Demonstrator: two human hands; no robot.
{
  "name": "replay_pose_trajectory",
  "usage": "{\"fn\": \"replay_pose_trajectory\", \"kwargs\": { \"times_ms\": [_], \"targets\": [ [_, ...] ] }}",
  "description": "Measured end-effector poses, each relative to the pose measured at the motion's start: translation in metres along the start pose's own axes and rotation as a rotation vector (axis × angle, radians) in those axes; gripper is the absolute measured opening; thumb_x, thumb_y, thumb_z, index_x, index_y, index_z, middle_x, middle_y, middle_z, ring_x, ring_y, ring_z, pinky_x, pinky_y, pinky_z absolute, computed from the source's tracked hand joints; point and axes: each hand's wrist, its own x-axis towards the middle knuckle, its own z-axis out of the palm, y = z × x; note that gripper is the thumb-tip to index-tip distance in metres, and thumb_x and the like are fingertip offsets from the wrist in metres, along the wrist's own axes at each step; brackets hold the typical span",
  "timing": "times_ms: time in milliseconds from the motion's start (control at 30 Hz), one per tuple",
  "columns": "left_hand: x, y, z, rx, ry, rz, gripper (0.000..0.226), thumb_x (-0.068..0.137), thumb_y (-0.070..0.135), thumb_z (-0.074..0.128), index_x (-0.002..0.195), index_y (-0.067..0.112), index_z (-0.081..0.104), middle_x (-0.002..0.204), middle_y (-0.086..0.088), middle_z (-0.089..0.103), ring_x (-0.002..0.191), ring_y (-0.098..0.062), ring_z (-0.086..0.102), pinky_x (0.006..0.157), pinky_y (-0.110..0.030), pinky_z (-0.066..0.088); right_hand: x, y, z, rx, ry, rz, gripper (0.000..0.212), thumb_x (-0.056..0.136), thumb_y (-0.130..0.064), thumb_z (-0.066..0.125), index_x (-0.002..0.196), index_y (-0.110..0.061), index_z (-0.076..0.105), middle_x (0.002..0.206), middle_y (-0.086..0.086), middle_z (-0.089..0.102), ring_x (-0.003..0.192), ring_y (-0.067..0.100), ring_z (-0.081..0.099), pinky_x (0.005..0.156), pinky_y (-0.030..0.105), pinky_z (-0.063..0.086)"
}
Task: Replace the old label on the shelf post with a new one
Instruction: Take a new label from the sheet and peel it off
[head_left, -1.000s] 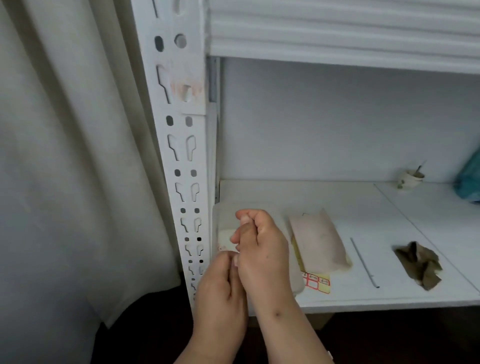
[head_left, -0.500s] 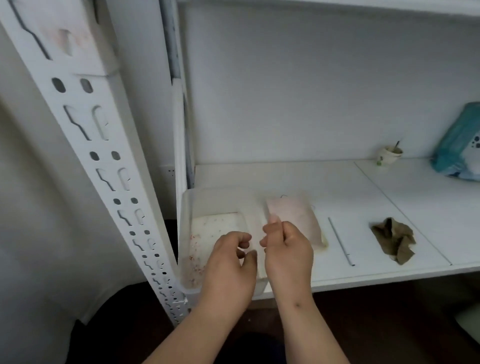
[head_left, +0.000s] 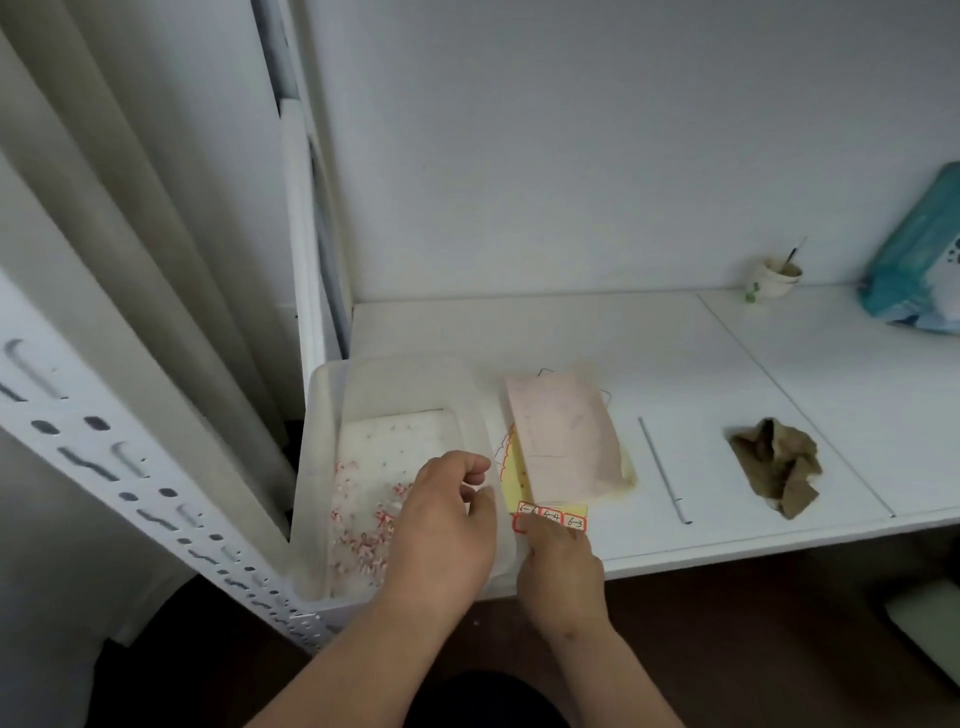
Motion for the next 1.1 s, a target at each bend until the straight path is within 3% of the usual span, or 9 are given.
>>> {"fn": "replay_pose_trajectory", "kwargs": {
  "times_ms": [100, 233, 400, 533, 633, 767, 867, 933, 1100],
  "targets": [
    [0.002, -0.003, 0.003, 0.006, -0.003, -0.007, 0.021, 0.093, 0.013, 0.057, 0.111, 0.023, 0.061, 0.102, 0.014, 0.055, 0.086, 0.009, 0.052, 0.068, 0.003, 0.035, -0.002, -0.001, 0.006, -0.094, -0.047, -0.09, 0.061, 0.087, -0.014, 0.044, 0.144, -0.034, 0.034, 0.153, -0.016, 0.029, 0.14, 0.016, 0.025, 0.108, 0.041, 0.028],
    [0.003, -0.003, 0.005, 0.019, -0.001, -0.011, 0.02, 0.093, 0.014, 0.058, 0.11, 0.024, 0.063, 0.1, 0.016, 0.056, 0.085, 0.01, 0.052, 0.067, 0.002, 0.036, -0.008, -0.001, 0.017, -0.111, 0.019, -0.073, 0.062, 0.087, -0.019, 0.044, 0.146, -0.032, 0.031, 0.155, -0.016, 0.026, 0.144, 0.015, 0.02, 0.113, 0.041, 0.019],
    [0.0, -0.004, 0.005, -0.002, -0.001, -0.011, 0.019, 0.093, 0.013, 0.058, 0.106, 0.026, 0.062, 0.098, 0.016, 0.057, 0.087, 0.01, 0.053, 0.069, 0.001, 0.037, -0.022, 0.004, 0.032, -0.121, 0.151, -0.016, 0.058, 0.065, -0.026, 0.056, 0.122, -0.03, 0.06, 0.124, -0.013, 0.063, 0.123, 0.021, 0.054, 0.102, 0.049, 0.037],
    [-0.005, -0.003, 0.001, -0.026, 0.002, -0.015, 0.018, 0.093, 0.013, 0.058, 0.104, 0.028, 0.06, 0.099, 0.016, 0.058, 0.089, 0.01, 0.053, 0.07, 0.002, 0.037, -0.031, 0.009, 0.035, -0.176, 0.178, -0.049, 0.072, 0.048, -0.022, 0.071, 0.119, -0.028, 0.061, 0.114, -0.01, 0.065, 0.116, 0.023, 0.059, 0.1, 0.05, 0.035],
    [-0.01, -0.002, -0.002, -0.038, 0.01, -0.003, 0.018, 0.094, 0.014, 0.058, 0.106, 0.026, 0.062, 0.098, 0.018, 0.058, 0.09, 0.01, 0.053, 0.07, 0.001, 0.036, -0.033, 0.011, 0.033, -0.187, 0.224, -0.059, 0.059, 0.049, -0.014, 0.076, 0.105, -0.032, 0.068, 0.103, -0.009, 0.066, 0.107, 0.023, 0.062, 0.097, 0.05, 0.033],
    [-0.015, -0.004, -0.005, -0.042, 0.035, 0.01, 0.018, 0.093, 0.013, 0.059, 0.106, 0.024, 0.065, 0.096, 0.016, 0.06, 0.088, 0.008, 0.054, 0.07, 0.0, 0.037, -0.031, 0.016, 0.029, -0.21, 0.248, -0.071, 0.041, 0.046, -0.022, 0.082, 0.084, -0.036, 0.073, 0.091, -0.009, 0.067, 0.09, 0.021, 0.063, 0.09, 0.042, 0.029],
    [-0.019, -0.003, -0.007, -0.039, 0.038, 0.007, 0.017, 0.093, 0.014, 0.059, 0.105, 0.023, 0.067, 0.094, 0.018, 0.06, 0.088, 0.01, 0.054, 0.071, 0.001, 0.037, -0.032, 0.019, 0.03, -0.219, 0.26, -0.09, 0.034, 0.052, -0.014, 0.079, 0.079, -0.034, 0.075, 0.09, -0.009, 0.068, 0.085, 0.022, 0.063, 0.082, 0.041, 0.041],
    [-0.02, -0.002, -0.008, -0.04, 0.031, 0.006, 0.017, 0.093, 0.014, 0.059, 0.105, 0.023, 0.067, 0.093, 0.02, 0.059, 0.089, 0.01, 0.054, 0.071, 0.003, 0.037, -0.031, 0.018, 0.028, -0.233, 0.277, -0.09, 0.027, 0.052, -0.008, 0.077, 0.072, -0.026, 0.072, 0.083, -0.006, 0.068, 0.077, 0.024, 0.061, 0.067, 0.037, 0.047],
    [-0.019, 0.003, -0.008, -0.051, 0.008, -0.008, 0.018, 0.094, 0.016, 0.057, 0.106, 0.026, 0.065, 0.094, 0.021, 0.059, 0.09, 0.009, 0.055, 0.07, 0.001, 0.038, -0.021, 0.004, 0.009, -0.16, 0.387, -0.065, 0.022, 0.06, 0.004, 0.071, 0.066, -0.015, 0.061, 0.062, 0.001, 0.059, 0.058, 0.024, 0.049, 0.049, 0.032, 0.036]
  ]
}}
